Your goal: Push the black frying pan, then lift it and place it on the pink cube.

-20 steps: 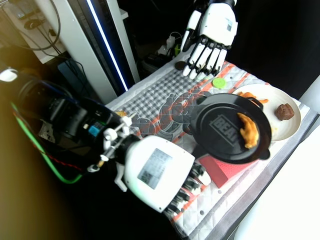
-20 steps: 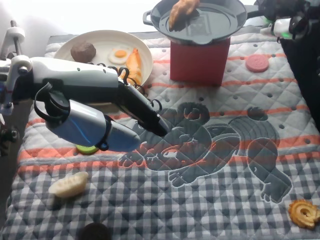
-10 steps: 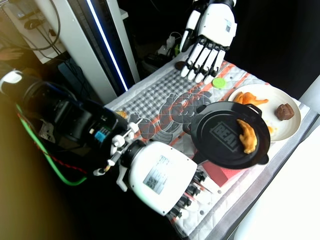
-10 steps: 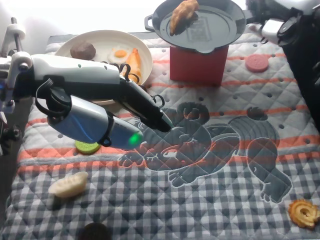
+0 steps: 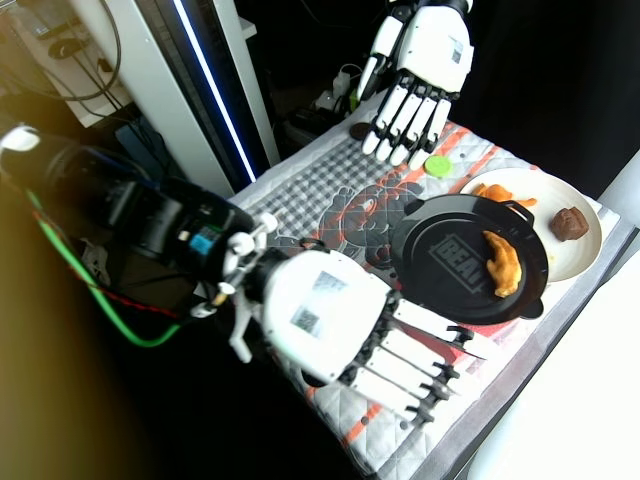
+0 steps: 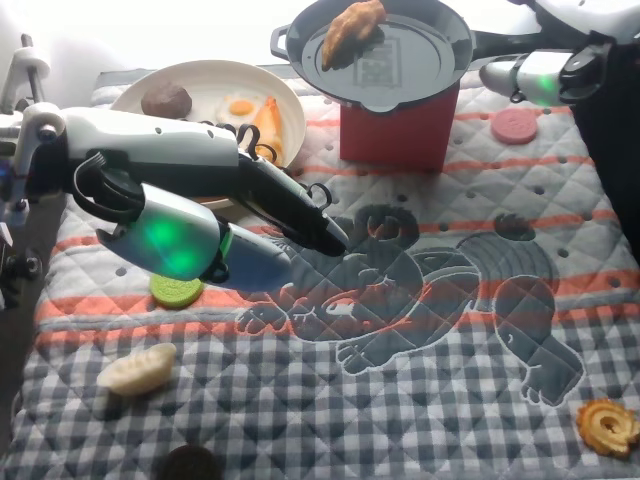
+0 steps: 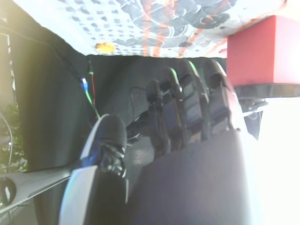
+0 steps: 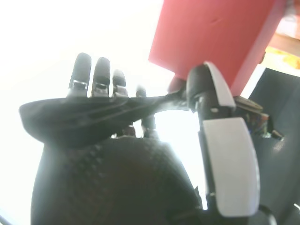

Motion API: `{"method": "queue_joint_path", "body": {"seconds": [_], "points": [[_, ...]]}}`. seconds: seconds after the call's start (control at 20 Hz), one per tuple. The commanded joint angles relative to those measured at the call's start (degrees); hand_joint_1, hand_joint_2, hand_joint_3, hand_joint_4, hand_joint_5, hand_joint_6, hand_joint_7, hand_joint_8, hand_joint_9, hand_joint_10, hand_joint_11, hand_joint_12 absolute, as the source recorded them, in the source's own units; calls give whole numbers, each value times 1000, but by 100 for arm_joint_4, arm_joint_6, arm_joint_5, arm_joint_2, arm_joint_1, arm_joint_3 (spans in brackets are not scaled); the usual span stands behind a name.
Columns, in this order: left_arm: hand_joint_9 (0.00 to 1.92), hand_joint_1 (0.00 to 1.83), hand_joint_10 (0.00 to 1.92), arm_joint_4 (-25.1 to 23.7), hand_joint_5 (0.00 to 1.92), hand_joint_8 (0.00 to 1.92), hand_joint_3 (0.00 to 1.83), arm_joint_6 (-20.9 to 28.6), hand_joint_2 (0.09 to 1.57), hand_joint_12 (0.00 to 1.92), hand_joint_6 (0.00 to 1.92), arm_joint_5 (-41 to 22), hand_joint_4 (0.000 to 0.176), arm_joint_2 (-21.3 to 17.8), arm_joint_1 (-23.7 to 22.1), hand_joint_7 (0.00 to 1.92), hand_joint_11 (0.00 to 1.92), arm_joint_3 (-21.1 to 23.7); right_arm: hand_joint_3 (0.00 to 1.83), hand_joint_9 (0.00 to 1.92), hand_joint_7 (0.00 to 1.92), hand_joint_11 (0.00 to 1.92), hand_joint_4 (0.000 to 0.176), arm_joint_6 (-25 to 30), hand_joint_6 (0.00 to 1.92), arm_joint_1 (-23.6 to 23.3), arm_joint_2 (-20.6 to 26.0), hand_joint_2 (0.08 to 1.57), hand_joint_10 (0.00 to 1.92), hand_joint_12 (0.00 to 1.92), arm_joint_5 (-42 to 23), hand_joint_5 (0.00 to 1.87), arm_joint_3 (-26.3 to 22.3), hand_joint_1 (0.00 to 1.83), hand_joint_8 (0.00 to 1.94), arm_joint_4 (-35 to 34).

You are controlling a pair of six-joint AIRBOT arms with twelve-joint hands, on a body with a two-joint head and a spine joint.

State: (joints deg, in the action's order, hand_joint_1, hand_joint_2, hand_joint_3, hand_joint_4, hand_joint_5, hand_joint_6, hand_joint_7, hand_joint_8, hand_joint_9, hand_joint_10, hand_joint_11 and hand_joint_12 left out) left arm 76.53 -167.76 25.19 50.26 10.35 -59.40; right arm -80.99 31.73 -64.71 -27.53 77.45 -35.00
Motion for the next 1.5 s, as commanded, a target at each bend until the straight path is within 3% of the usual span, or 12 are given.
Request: {"method": "queue_joint_path", "body": {"seconds": [0.0,0.15,0.4,0.5,0.6,0.75,0.8,0.95,1.0,1.15,1.3,1.45], "points": [[175,321,533,221,508,4,0,28,1390,429,7,-134,20,-28,-35,480,0,3,1,0,0,0,140,-24,0,-30,34,1240,8,70,-676,0,-46,589,0,114],[197,426,569,3,541,14,0,28,1360,460,19,-389,0,-28,-33,510,0,55,0,0,0,0,174,-43,0,67,242,1203,0,2,-829,0,-302,538,0,123],[273,409,514,-342,555,3,5,27,1351,636,4,-960,0,-35,10,537,0,127,0,0,0,0,176,-42,0,247,754,1076,0,0,-1303,0,-1022,440,0,581],[284,404,503,-378,536,0,4,27,1355,643,0,-1109,0,-37,36,531,0,131,0,0,0,0,146,-35,0,297,911,1092,0,0,-1500,0,-1255,340,0,732],[329,367,489,-539,533,13,2,26,1358,848,13,-1360,0,-44,70,560,0,192,13,0,0,0,166,-34,0,316,1045,1125,0,0,-1643,0,-1456,285,0,917],[194,166,605,-613,429,0,2,26,1404,549,0,-1581,9,-50,81,480,0,217,10,0,0,0,176,74,0,398,1219,1133,0,0,-1874,0,-1676,332,0,1099],[193,205,609,-631,423,3,0,26,1397,614,0,-1620,0,-50,82,484,0,220,0,0,0,0,141,121,0,436,1273,1091,0,0,-1946,0,-1730,334,0,1129],[181,273,675,-724,429,4,0,27,1380,797,4,-1799,0,-49,84,487,0,246,0,0,0,0,132,413,0,595,1477,1103,0,0,-2246,0,-1923,316,0,1312],[201,327,726,-758,476,22,0,27,1370,764,14,-1843,0,-48,85,530,0,250,10,0,0,0,99,560,0,648,1536,1129,0,0,-2344,0,-1964,305,0,1383],[154,322,657,-981,429,26,0,27,1373,399,10,-2131,0,-38,128,476,0,295,11,0,0,0,84,999,0,822,1715,1137,0,0,-2671,0,-2093,269,0,1622],[148,194,566,-1087,420,13,4,27,1416,248,0,-2309,0,-44,150,472,0,333,9,0,0,0,111,1147,0,973,1835,1158,0,0,-2971,0,-2217,283,0,1681],[170,81,595,-1202,422,11,0,27,1425,630,2,-2517,1,-50,186,487,0,369,6,0,0,0,74,1149,0,1095,1925,1156,0,0,-3197,0,-2347,259,0,1698]]}}
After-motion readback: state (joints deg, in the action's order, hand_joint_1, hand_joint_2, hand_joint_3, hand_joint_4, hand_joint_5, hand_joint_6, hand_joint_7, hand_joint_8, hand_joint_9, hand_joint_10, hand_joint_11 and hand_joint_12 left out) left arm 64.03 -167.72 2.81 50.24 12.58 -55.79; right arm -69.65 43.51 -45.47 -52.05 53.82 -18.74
